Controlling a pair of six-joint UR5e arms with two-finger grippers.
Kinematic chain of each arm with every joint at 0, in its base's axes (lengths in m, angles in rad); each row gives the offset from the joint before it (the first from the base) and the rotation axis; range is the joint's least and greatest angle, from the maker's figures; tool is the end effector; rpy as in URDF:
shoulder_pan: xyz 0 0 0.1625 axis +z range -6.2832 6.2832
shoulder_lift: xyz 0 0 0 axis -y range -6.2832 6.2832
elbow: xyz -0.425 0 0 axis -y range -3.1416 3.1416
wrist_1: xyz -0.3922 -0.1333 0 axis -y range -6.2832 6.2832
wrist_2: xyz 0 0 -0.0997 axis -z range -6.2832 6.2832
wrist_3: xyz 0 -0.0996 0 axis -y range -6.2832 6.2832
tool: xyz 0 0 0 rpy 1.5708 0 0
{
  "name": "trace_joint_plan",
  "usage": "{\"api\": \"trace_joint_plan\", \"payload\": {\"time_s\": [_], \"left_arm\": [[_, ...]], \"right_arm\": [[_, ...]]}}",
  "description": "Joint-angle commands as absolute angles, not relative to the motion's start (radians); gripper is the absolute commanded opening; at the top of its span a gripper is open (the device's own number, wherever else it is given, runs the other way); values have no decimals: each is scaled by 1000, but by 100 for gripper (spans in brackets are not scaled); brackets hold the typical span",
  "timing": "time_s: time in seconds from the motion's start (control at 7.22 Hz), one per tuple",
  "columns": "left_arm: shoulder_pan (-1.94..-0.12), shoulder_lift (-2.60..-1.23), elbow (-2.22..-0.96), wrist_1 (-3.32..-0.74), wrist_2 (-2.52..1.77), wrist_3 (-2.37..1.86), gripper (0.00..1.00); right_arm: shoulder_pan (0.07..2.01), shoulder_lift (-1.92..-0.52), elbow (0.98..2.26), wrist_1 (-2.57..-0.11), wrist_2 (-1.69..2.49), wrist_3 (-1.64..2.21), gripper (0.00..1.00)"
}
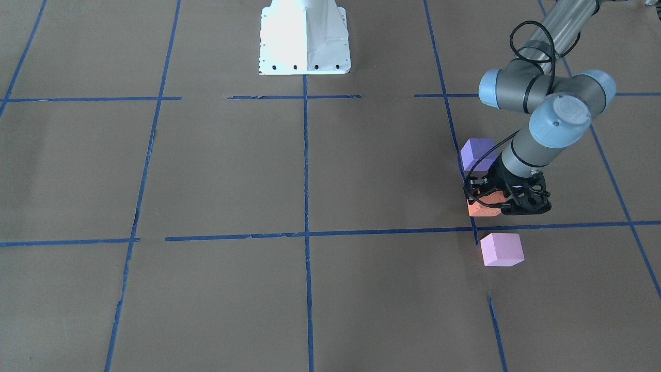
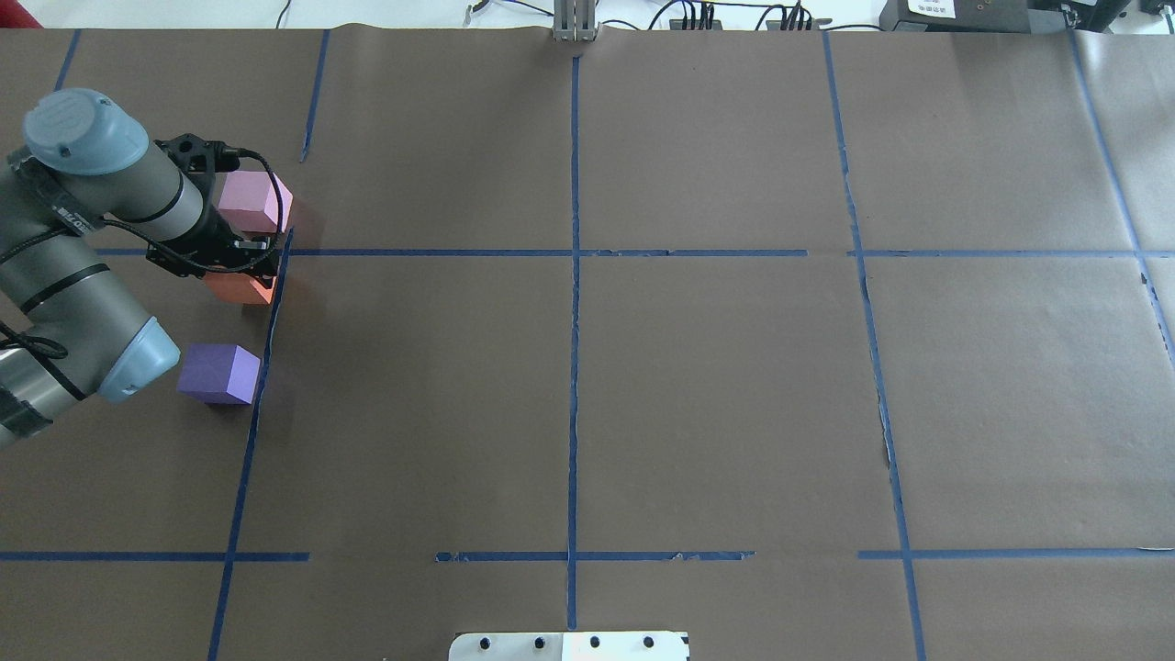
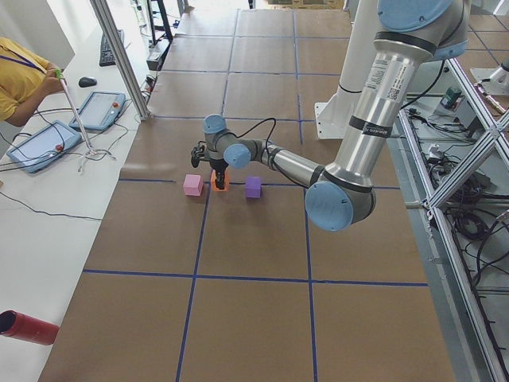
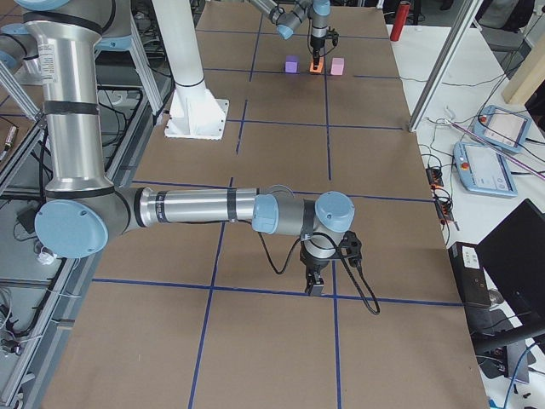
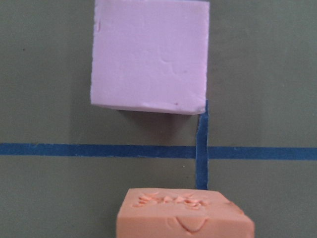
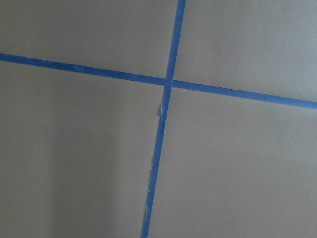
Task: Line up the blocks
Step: 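Carry the orange cube with the left gripper between the pink and purple cubes, then open the left gripper and lift it away from the orange cube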
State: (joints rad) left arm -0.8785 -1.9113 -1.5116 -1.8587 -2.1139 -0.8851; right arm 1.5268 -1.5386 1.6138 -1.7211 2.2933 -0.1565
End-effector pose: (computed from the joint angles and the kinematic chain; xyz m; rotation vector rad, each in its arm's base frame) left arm 0.3511 -0.5516 0.4723 0.0164 0.7652 -0.0288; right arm 0.0454 -0.5011 0.6398 -0.0311 -0.7259 -0.1645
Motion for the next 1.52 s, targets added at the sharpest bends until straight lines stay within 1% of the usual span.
{"api": "trace_joint_plan", "payload": {"time_s": [0.0, 0.14, 0.28, 0.55, 0.83, 1.25, 1.38], "left_arm": [[-877, -1895, -1506, -1871, -2114, -874, 45], [-879, -1870, -1508, -1906, -2112, -846, 85], [-879, -1867, -1509, -1925, -2111, -854, 99], [-887, -1870, -1519, -1925, -2115, -854, 100], [-975, -1868, -1592, -1904, -2112, -842, 100], [-1064, -1868, -1644, -1898, -2106, -827, 99], [-1103, -1808, -1644, -1898, -2111, -711, 99]], "right_arm": [[1528, -1539, 1614, -1721, 2293, -156, 100], [1526, -1539, 1614, -1721, 2293, -156, 100], [1526, -1539, 1614, -1721, 2293, -158, 100], [1526, -1539, 1614, -1721, 2293, -156, 100], [1526, -1539, 1614, -1721, 2293, -156, 100], [1528, -1539, 1614, -1721, 2293, -156, 100], [1526, -1539, 1614, -1721, 2293, -158, 100]]}}
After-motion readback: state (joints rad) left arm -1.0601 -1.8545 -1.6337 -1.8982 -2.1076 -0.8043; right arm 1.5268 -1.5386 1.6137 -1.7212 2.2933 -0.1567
